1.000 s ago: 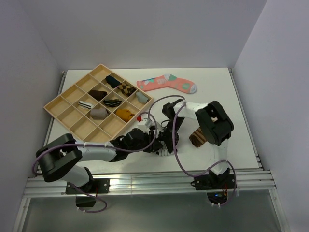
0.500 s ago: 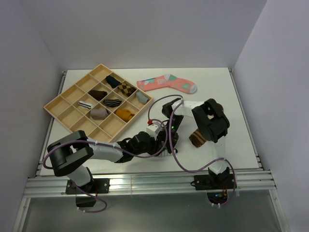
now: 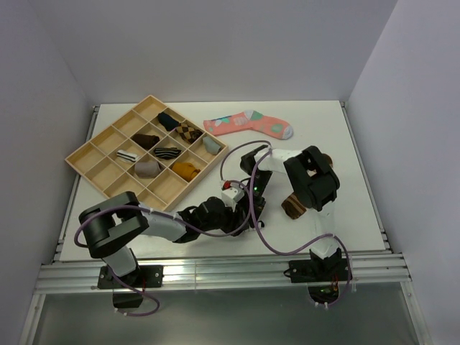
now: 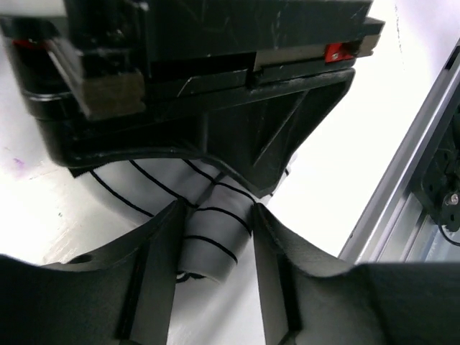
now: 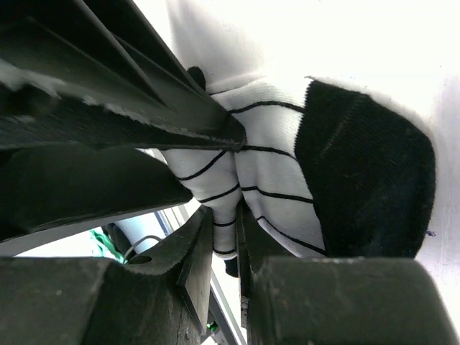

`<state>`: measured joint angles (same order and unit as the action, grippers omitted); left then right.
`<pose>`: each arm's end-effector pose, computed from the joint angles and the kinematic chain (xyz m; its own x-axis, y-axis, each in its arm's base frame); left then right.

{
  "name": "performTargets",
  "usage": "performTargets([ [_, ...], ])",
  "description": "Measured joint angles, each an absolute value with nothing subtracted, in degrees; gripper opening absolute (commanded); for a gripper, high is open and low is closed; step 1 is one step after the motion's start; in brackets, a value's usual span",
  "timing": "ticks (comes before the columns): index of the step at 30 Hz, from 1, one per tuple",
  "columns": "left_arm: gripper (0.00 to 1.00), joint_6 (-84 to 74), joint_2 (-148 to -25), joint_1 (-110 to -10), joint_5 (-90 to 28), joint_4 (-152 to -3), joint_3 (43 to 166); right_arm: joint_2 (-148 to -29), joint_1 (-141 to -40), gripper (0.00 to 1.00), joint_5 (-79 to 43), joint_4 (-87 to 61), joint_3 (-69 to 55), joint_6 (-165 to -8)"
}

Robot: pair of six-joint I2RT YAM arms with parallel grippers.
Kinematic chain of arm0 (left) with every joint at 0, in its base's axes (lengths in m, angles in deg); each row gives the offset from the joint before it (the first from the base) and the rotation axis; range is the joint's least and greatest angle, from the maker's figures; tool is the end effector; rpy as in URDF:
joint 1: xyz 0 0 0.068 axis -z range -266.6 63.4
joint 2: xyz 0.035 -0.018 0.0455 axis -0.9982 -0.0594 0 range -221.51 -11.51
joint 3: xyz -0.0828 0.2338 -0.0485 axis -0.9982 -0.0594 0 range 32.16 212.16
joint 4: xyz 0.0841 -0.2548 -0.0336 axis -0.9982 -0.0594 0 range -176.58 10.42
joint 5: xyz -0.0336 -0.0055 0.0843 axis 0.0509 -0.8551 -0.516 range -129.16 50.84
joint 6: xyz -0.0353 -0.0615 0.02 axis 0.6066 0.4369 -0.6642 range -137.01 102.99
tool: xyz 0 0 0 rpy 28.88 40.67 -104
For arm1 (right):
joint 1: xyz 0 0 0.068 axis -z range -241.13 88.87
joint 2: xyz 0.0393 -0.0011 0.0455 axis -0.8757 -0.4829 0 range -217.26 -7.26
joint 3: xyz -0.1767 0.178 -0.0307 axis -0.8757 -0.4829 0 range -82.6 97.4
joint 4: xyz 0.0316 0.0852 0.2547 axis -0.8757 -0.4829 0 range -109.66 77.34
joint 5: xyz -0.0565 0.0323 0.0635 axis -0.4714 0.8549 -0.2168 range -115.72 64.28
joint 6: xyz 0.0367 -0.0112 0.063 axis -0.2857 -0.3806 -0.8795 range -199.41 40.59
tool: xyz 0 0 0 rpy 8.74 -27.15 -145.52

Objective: Roll the socks
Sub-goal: Roll the sock at the center of the board.

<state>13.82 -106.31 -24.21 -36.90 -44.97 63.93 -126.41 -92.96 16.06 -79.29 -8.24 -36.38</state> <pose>0.1502 -0.2923 0.0917 -0.6514 0.1404 -0.7456 0.6610 0.5873 -0.4670 0.2480 0.2023 0.0774 -0.4508 -0.8788 -0.1563 -0.6761 0.2218 0.7026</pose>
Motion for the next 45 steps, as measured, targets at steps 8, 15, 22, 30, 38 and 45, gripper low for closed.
performTargets([
  [8, 0.0, 16.0, -108.7, -24.3, -35.3, -41.6, 63.9, -126.3, -92.9, 0.17, 15.1, -79.1, -8.3, -37.9],
  [15, 0.0, 21.3, -112.4, -25.7, -30.5, -37.3, 64.7, -122.8, -92.4, 0.41, 13.6, -77.5, -11.8, -38.4],
  [22, 0.0, 24.5, -116.5, -29.9, -20.6, -29.3, 63.9, -119.5, -90.3, 0.45, 13.5, -74.7, -14.2, -38.6],
  [30, 0.0, 33.4, -117.5, -34.1, -12.7, -34.0, 65.1, -100.1, -80.4, 0.48, 11.5, -65.1, -22.4, -36.9],
  [38, 0.0, 38.2, -120.9, -36.6, -3.2, -43.0, 71.2, -84.6, -80.5, 0.4, 10.3, -57.2, -32.2, -33.1],
  [45, 0.0, 39.7, -123.7, -38.7, 4.0, -54.0, 77.8, -77.8, -88.7, 0.4, 5.7, -50.4, -43.0, -29.3],
])
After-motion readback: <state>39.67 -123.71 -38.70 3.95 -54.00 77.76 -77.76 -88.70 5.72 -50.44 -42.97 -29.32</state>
